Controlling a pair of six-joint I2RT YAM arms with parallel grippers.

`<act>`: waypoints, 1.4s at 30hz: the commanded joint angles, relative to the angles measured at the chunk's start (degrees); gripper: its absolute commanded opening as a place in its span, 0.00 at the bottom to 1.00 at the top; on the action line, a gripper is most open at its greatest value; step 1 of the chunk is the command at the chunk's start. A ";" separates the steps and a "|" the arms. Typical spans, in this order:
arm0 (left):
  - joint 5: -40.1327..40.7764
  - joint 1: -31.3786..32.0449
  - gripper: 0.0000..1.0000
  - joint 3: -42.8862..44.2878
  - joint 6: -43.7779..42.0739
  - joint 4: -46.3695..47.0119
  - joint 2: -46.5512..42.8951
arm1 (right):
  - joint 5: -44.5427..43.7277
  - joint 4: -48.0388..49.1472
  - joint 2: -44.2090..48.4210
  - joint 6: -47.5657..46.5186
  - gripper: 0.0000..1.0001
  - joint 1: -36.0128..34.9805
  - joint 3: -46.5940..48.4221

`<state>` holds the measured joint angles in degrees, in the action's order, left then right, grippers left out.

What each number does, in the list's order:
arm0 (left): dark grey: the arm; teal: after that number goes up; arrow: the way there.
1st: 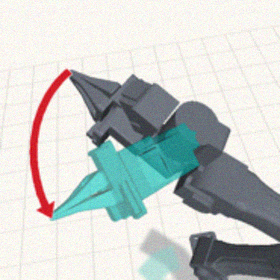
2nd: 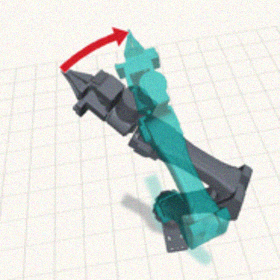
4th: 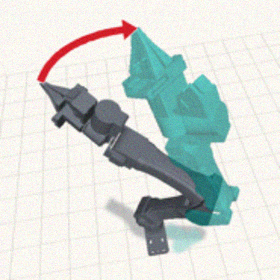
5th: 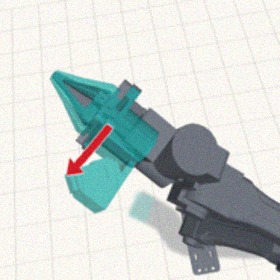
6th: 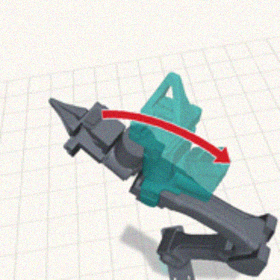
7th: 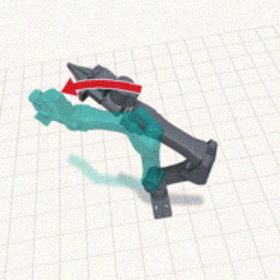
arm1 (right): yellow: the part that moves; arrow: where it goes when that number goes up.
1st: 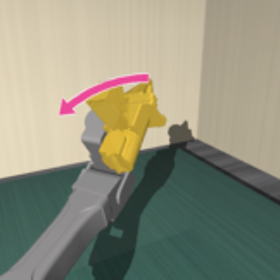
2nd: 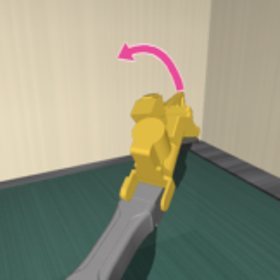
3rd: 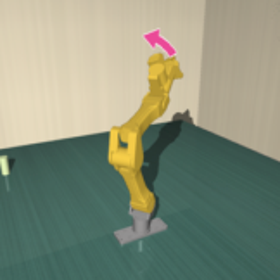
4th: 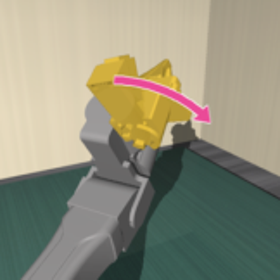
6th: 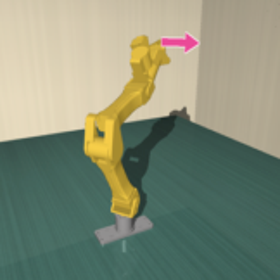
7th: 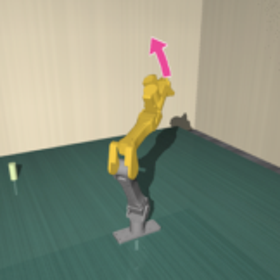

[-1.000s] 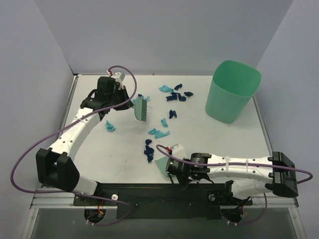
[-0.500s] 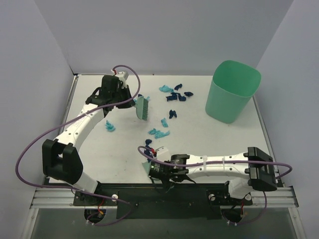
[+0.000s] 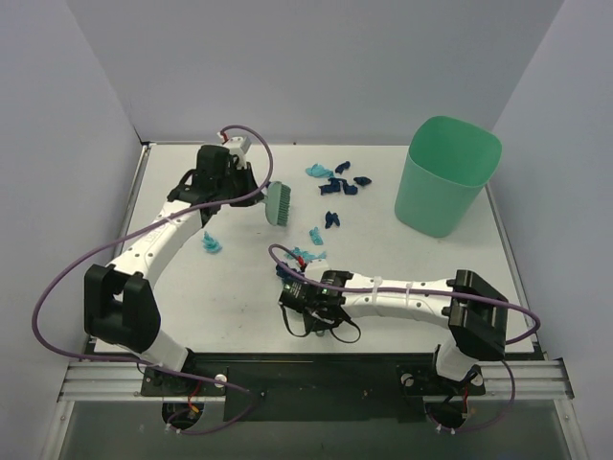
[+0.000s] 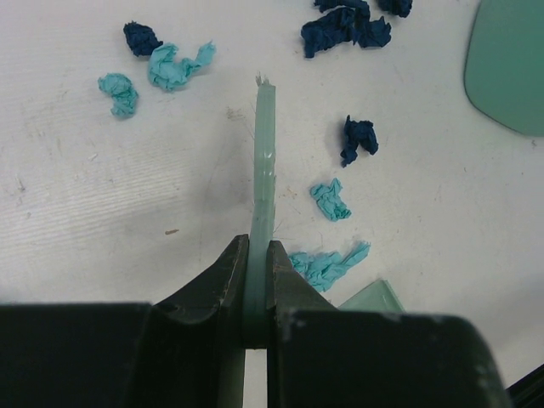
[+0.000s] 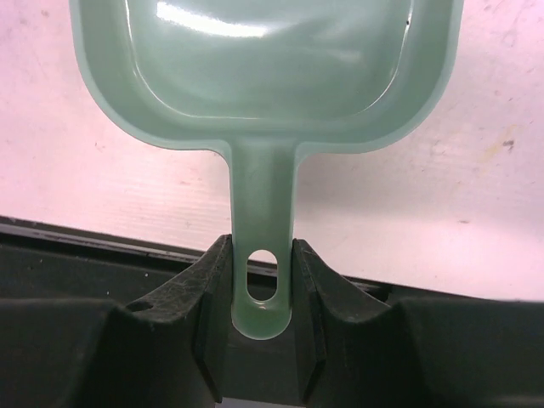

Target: Sweep away the paper scraps from the table

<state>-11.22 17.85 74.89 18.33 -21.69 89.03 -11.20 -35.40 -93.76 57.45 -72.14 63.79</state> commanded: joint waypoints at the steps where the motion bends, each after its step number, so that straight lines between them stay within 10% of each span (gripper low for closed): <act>1: -3.01 0.26 0.00 -1.50 -1.02 9.91 1.23 | -1.10 -1.87 0.85 -2.86 0.00 2.00 -0.51; 42: 7.53 11.86 0.00 -14.96 7.60 2.02 -11.25 | -3.21 4.63 -4.60 -26.07 0.00 9.03 2.48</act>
<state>-5.74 29.34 58.41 24.91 -16.36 81.49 -11.90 -31.48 -99.24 31.83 -63.35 67.16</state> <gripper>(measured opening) 0.165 0.242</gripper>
